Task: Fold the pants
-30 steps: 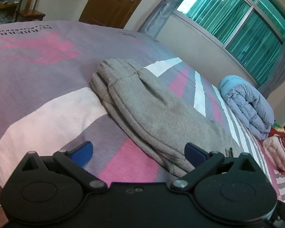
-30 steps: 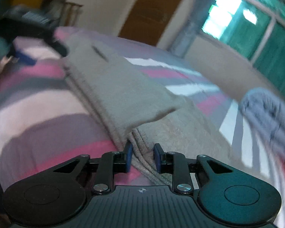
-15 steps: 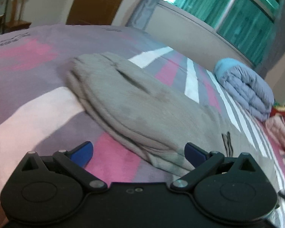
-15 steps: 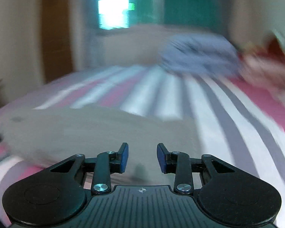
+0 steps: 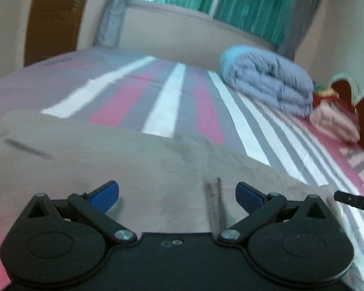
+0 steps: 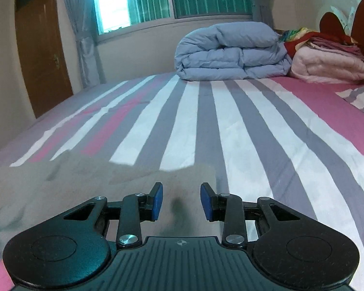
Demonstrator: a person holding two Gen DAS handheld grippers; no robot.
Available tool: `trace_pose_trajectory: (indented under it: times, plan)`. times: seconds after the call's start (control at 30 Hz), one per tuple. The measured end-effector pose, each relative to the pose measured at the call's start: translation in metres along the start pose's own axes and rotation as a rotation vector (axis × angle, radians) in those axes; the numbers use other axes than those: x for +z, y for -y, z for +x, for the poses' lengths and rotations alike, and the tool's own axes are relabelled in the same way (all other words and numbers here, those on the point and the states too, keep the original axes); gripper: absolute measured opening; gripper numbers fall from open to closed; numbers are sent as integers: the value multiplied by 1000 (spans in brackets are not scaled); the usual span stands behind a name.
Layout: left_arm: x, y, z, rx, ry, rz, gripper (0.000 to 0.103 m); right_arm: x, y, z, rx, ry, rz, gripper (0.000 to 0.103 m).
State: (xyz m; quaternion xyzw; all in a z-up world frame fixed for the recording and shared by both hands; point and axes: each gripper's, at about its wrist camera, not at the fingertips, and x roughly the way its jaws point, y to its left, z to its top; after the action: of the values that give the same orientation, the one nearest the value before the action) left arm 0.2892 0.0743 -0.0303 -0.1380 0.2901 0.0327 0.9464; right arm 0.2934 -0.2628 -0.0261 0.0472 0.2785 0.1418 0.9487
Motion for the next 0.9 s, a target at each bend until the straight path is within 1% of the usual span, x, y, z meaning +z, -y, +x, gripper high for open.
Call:
trace_pose_trajectory:
  times: [0.03,0.07,0.1,0.13,0.17,0.2,0.23,0.27,0.3,0.33,0.37,0.4,0.43,0.47,0.5,0.57,0.6,0.63,0.67,0.7,0.73,0.8,0.83,0.9]
  plan:
    - [0,6,15,13,-40,20,97,1,1,6,4,-8,-1,35]
    - [-4,10,31,38,-104,41,97,0,3,15,0,-33,-6,35]
    - [-7,12,40,58,-136,63,97,-2,4,25,-12,-75,-5,35]
    - [-8,14,38,56,-116,74,96,-5,7,40,-12,-151,-2,35]
    - [-5,14,35,45,-105,70,95,-8,10,45,-3,-168,-9,35]
    - [-2,14,32,27,-86,71,95,-6,11,43,1,-149,-17,35]
    - [3,16,30,18,-61,78,96,-1,13,37,8,-107,-24,35]
    - [7,18,32,23,-55,86,96,2,15,30,17,-52,-21,35]
    - [9,18,38,24,-68,86,97,5,17,27,22,-2,-12,37]
    - [10,17,51,25,-113,71,98,8,20,30,22,15,0,48]
    - [7,14,63,21,-152,48,98,9,22,40,13,-17,15,66]
    - [3,10,64,8,-137,33,98,7,25,57,5,-96,32,70]
    - [3,7,60,-1,-130,13,96,2,29,75,11,-191,56,71]
    - [4,3,51,-4,-119,0,95,0,33,70,20,-157,81,71]
    - [2,-2,35,-1,-85,-2,95,1,35,59,34,-126,87,71]
    - [-6,-15,1,-8,-7,-17,96,-5,40,28,30,-11,68,72]
    - [-12,-23,-13,-10,19,-30,96,-12,45,11,21,42,71,73]
    - [-19,-32,-28,9,33,-42,96,-21,53,-6,10,74,95,82]
    - [-28,-43,-43,40,36,-54,96,-31,60,-19,3,91,121,90]
    - [-33,-53,-56,67,39,-63,96,-41,67,-32,-13,115,140,91]
    - [-39,-63,-67,97,45,-76,96,-52,73,-47,-52,137,152,94]
    - [-47,-81,-86,148,69,-108,96,-61,82,-63,-103,129,184,95]
    - [-48,-89,-91,164,70,-126,96,-63,87,-69,-115,109,233,96]
    - [-49,-112,-96,162,58,-214,96,-66,101,-78,-123,113,337,96]
